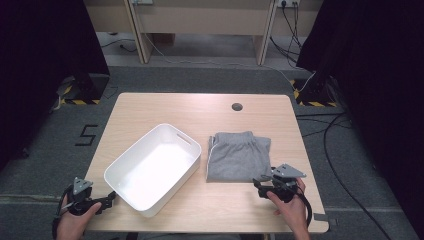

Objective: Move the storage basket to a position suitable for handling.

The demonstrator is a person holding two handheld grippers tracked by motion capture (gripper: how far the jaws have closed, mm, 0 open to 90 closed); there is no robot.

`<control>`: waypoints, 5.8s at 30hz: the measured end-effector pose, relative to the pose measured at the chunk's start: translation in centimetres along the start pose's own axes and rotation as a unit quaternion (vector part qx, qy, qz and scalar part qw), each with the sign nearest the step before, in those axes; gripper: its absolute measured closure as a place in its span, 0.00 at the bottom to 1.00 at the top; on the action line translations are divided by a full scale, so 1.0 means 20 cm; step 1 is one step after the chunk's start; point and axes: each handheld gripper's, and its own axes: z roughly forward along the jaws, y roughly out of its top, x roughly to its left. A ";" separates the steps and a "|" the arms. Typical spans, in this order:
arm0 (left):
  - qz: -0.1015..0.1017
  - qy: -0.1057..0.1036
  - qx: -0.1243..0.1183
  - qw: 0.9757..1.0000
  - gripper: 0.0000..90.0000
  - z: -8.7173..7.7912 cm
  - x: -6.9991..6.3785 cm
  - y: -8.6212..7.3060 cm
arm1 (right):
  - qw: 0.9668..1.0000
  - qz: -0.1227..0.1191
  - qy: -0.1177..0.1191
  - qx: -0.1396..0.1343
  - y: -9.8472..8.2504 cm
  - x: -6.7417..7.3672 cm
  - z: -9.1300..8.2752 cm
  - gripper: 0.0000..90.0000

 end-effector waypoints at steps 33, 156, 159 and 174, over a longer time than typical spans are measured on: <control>0.002 -0.001 -0.001 1.000 0.00 0.00 0.00 0.00 | 0.999 -0.012 0.014 0.051 0.34 0.02 0.51 0.22; 0.004 -0.075 -0.067 0.995 0.20 -0.09 -0.23 0.28 | 0.985 -0.119 0.123 0.021 0.79 0.33 0.75 0.86; 0.001 -0.083 -0.062 0.995 0.20 -0.03 -0.24 0.33 | 0.987 -0.114 0.109 0.021 0.80 0.29 0.76 0.86; 0.003 -0.108 -0.064 0.992 0.22 0.16 -0.34 0.53 | 0.996 -0.056 0.066 0.017 0.75 0.08 0.75 0.84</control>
